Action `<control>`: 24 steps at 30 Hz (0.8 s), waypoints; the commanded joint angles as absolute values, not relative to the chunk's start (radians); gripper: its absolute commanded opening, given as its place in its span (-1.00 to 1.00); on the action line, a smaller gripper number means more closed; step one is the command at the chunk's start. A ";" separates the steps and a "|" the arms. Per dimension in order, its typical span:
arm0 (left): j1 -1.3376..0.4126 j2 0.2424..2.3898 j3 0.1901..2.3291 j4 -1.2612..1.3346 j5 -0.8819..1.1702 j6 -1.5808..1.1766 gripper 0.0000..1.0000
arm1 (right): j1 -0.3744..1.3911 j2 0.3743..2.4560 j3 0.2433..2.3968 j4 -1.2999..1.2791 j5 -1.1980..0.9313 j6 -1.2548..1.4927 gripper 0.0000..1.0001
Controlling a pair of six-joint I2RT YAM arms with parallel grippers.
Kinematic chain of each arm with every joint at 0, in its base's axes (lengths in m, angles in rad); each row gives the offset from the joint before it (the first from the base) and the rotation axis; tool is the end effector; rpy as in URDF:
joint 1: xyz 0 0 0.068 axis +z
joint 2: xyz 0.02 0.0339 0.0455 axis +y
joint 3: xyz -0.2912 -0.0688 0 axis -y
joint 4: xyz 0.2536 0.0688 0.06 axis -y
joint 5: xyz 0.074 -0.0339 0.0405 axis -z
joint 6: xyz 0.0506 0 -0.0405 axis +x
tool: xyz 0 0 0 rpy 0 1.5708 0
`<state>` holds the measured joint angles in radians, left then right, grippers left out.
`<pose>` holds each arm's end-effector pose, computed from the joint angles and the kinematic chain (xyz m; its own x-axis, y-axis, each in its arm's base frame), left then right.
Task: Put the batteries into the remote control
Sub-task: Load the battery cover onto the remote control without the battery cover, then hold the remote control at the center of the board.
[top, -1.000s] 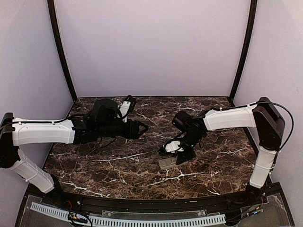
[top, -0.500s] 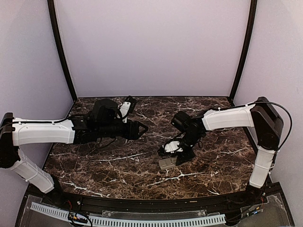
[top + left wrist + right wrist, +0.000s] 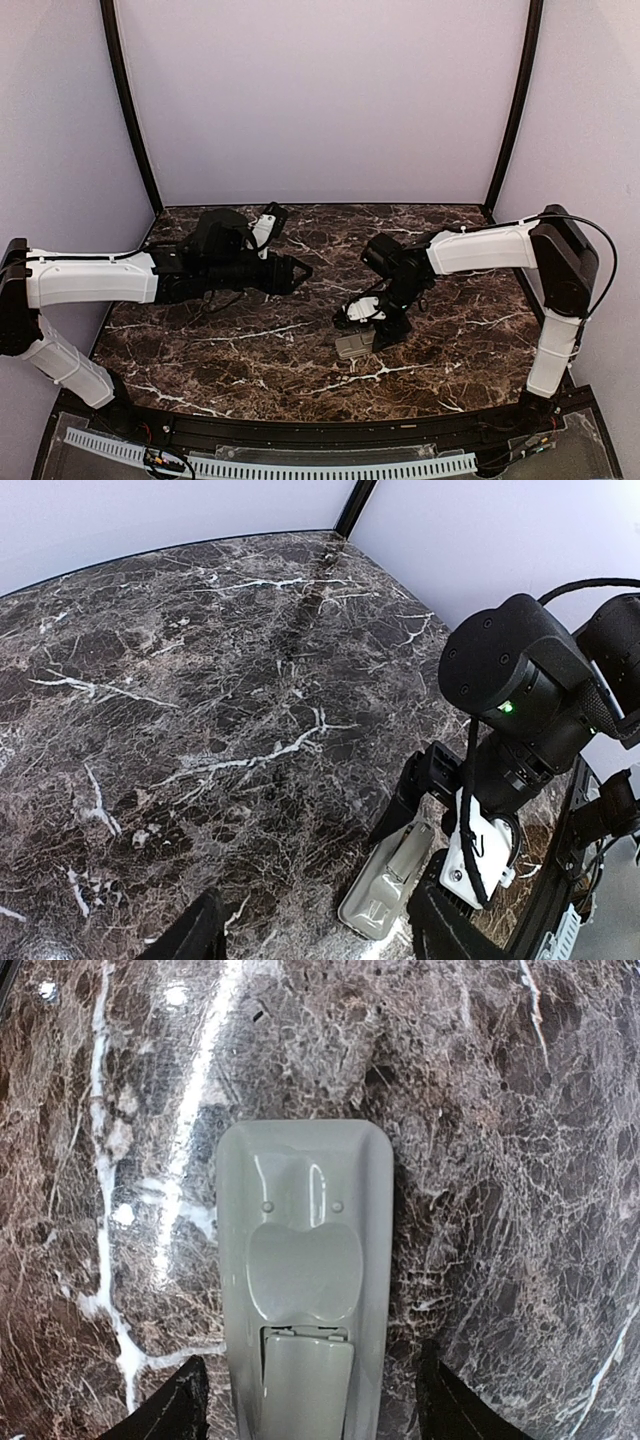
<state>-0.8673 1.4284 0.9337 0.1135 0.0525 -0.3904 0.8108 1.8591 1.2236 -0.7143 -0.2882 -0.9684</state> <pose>0.2218 -0.2655 0.2878 -0.5244 0.0307 -0.8509 0.6418 0.6710 -0.3713 0.2440 0.2776 0.1709 0.2271 -0.9078 -0.3527 -0.9719 -0.2341 -0.0235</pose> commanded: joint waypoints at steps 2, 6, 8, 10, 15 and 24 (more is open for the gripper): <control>-0.862 1.413 0.939 0.104 0.088 -0.352 0.32 | 0.807 1.857 1.244 -0.726 -0.291 -0.963 0.46; -0.862 1.407 0.928 0.120 0.110 -0.300 0.43 | 0.807 1.829 1.269 -0.726 -0.324 -0.937 0.97; -0.863 1.403 0.919 0.124 0.120 -0.258 0.51 | 0.805 1.797 1.288 -0.724 -0.358 -0.906 0.97; -0.864 1.396 0.906 0.130 0.131 -0.218 0.57 | 0.798 1.756 1.307 -0.712 -0.391 -0.863 0.97; -0.875 1.371 0.857 0.168 0.149 -0.110 0.68 | 0.722 1.630 1.315 -0.615 -0.477 -0.732 0.97; -1.041 1.527 0.899 0.072 0.138 0.250 0.69 | 0.302 1.320 0.974 0.179 -0.752 0.260 0.97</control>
